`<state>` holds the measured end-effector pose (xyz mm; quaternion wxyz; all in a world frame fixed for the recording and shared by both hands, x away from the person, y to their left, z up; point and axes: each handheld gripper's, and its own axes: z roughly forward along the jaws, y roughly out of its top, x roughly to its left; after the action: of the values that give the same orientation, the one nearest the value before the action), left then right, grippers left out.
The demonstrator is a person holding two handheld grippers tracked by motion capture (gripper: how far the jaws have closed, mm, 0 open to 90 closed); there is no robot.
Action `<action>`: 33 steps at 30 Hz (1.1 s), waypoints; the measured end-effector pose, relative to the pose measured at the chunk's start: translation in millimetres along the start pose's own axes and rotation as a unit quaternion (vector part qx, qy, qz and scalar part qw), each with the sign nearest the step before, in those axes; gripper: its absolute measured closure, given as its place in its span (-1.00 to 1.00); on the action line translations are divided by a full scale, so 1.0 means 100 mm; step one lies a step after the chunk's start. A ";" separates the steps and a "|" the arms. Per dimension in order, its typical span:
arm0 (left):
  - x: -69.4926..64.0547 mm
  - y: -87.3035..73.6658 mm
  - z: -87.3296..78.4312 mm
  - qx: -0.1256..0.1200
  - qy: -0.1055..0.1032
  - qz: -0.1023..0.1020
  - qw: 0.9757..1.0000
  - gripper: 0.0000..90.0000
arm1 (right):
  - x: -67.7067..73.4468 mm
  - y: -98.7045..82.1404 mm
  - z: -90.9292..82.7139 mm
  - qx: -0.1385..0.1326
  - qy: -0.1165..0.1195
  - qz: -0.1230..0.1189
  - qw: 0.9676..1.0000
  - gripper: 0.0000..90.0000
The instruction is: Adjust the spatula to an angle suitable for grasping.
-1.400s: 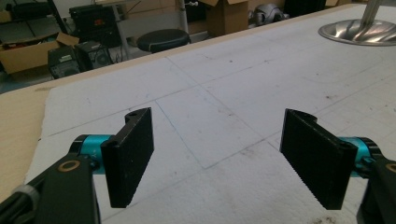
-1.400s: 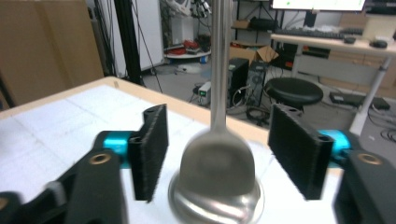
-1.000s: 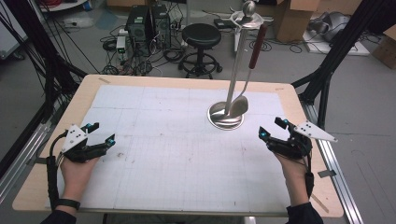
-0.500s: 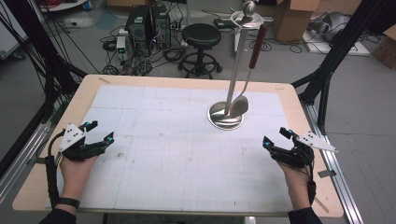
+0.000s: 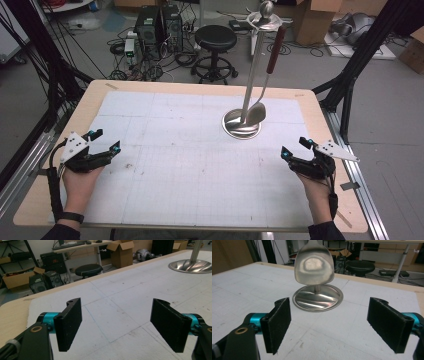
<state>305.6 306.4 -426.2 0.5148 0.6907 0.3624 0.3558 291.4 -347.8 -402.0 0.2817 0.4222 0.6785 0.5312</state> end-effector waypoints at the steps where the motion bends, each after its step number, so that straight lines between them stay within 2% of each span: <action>1: 0.00 0.00 0.00 0.001 0.001 0.001 1.000 -0.42 | 0.00 0.00 0.00 -0.001 0.000 0.001 1.000 -0.59; 33: -0.01 0.01 -0.01 0.002 0.000 0.003 1.000 -0.42 | -0.01 -0.02 0.05 0.012 -0.003 -0.004 1.000 -0.61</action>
<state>304.3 306.3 -425.4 0.5126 0.6929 0.3605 0.3565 295.9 -346.2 -405.2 0.2808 0.4239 0.6857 0.5209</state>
